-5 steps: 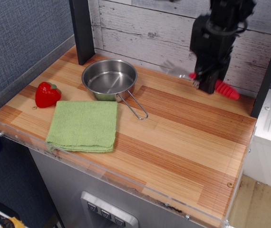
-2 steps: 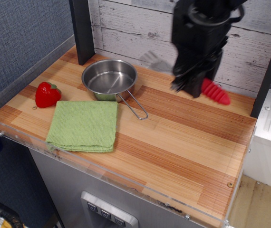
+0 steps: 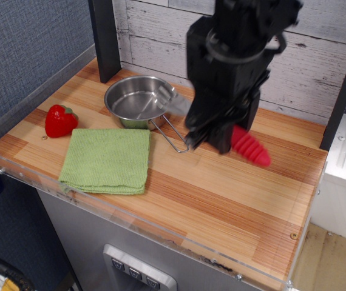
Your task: Move red fork to lower right corner
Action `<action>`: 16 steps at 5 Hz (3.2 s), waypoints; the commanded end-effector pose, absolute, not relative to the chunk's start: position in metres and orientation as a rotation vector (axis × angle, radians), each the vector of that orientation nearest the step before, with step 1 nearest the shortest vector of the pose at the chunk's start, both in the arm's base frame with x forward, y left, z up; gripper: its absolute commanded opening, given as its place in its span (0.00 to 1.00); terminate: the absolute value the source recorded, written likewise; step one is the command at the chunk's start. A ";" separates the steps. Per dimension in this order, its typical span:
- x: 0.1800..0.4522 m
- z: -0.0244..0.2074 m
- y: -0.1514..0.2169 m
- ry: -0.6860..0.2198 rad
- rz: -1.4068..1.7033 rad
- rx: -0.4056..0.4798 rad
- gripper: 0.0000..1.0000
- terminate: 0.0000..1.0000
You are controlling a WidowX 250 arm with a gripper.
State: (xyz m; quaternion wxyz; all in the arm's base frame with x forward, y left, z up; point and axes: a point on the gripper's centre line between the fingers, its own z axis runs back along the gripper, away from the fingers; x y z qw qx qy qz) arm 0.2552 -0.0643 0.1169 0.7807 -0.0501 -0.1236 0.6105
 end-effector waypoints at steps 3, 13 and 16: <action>0.230 0.068 -0.052 -0.260 1.292 -0.056 0.00 0.00; 0.256 0.037 -0.074 -0.181 1.378 -0.095 1.00 0.00; 0.248 0.104 -0.058 -0.247 1.399 -0.214 1.00 0.00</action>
